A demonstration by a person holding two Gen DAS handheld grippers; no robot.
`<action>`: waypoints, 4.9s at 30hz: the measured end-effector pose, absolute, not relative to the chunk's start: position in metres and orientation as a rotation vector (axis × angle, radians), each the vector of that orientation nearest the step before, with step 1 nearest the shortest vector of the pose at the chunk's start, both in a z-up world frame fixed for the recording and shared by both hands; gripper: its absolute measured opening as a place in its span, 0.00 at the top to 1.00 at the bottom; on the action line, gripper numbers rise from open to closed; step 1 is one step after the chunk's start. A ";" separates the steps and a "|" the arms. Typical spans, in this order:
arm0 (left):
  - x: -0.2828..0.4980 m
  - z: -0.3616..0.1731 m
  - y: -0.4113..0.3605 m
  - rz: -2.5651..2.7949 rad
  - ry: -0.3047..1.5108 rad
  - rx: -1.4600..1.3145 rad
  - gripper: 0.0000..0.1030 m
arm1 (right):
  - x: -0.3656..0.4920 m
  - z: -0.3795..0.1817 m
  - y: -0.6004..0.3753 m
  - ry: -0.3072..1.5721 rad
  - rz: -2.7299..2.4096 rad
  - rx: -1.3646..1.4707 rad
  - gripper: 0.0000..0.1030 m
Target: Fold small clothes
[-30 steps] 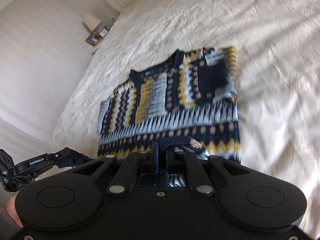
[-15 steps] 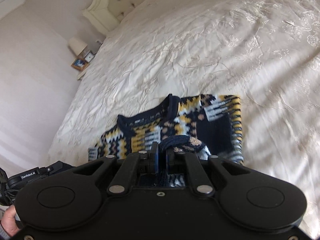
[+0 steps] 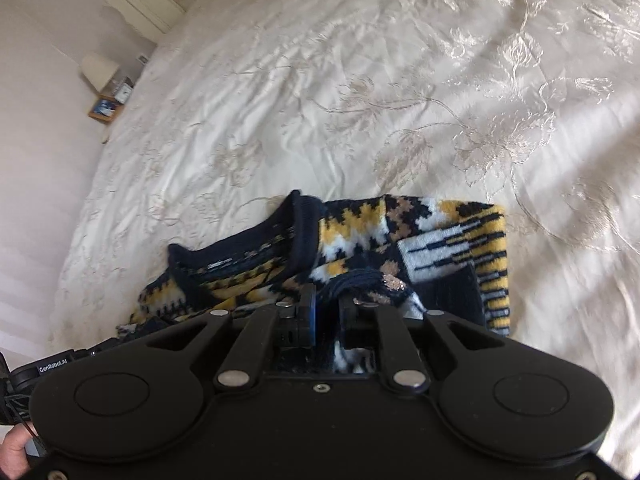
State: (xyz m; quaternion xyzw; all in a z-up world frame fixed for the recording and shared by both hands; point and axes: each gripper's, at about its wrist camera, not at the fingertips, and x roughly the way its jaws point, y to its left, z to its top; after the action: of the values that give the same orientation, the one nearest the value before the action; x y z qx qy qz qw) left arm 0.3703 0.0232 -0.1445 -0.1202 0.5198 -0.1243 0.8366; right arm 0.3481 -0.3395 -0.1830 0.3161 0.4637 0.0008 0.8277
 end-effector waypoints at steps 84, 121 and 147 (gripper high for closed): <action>0.397 -0.157 -0.013 -0.403 1.000 -0.047 0.95 | 0.392 -0.185 -0.327 0.893 0.101 0.329 0.89; 0.312 -0.131 -0.045 -0.481 1.028 0.074 0.71 | 0.334 -0.168 -0.275 0.932 0.179 0.392 0.31; 0.261 -0.152 -0.024 -0.423 1.196 0.032 0.70 | 0.238 -0.181 -0.258 1.114 -0.006 0.365 0.30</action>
State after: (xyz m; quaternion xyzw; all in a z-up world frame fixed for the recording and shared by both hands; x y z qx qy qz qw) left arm 0.2606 -0.0240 -0.1523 0.0147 0.5586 -0.1974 0.8055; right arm 0.2376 -0.2576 -0.1808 0.1721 0.5255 -0.0026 0.8332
